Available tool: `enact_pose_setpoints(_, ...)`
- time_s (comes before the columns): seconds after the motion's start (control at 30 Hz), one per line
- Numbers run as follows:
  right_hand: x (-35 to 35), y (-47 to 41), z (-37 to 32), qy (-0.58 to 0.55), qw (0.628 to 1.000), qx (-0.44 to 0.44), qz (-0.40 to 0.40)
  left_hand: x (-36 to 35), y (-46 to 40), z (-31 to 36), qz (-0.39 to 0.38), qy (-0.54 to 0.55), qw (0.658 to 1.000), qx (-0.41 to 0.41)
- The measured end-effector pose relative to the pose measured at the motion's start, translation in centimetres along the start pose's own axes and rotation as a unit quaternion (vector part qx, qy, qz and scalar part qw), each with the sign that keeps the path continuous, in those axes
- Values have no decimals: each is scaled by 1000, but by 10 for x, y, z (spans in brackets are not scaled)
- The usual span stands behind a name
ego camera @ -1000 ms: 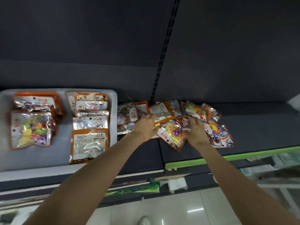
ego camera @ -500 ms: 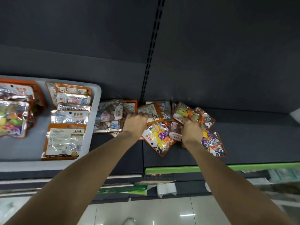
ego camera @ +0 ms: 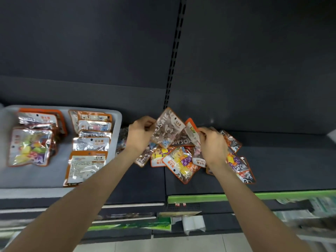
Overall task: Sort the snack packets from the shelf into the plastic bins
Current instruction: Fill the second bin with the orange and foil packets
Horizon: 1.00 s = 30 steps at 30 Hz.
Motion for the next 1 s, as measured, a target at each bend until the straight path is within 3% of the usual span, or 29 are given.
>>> enact_pose_setpoints(0.27, -1, 5, -106, -64, 994, 89, 2, 130, 39, -25, 88, 49, 995, 12)
enact_pose_setpoints(0.47, -26, 27, -195, -78, 993, 86, 1, 202, 84, -77, 95, -24, 993, 67)
enact_pose_setpoints(0.57, -37, 43, -223, -56, 996, 74, 12, 206, 93, -116, 57, -35, 990, 126)
enact_pose_setpoints(0.7, -51, 52, -248, -50, 995, 86, -3, 192, 95, -145, -79, -39, 980, 181)
enact_pose_setpoints(0.83, -62, 58, -279, -47, 990, 130, -22, 201, 96, -153, -193, -83, 966, 152)
enact_pose_setpoints(0.9, -70, 60, -298, -64, 988, 139, -27, 224, 99, -157, -179, -101, 969, 136)
enact_pose_setpoints(1.0, -97, 56, -335, -101, 979, 159, -71, 279, 108, -168, -96, -200, 967, 129)
Point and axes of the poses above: each hand's wrist, its own y-axis away from the middle knuckle, its own x-axis out of the back of the hand, z = x × y, the point moved 4 cm from there along -y, towards the middle knuckle, and after that the axes turned 13 degrees about -z, right-handed, at the moved point
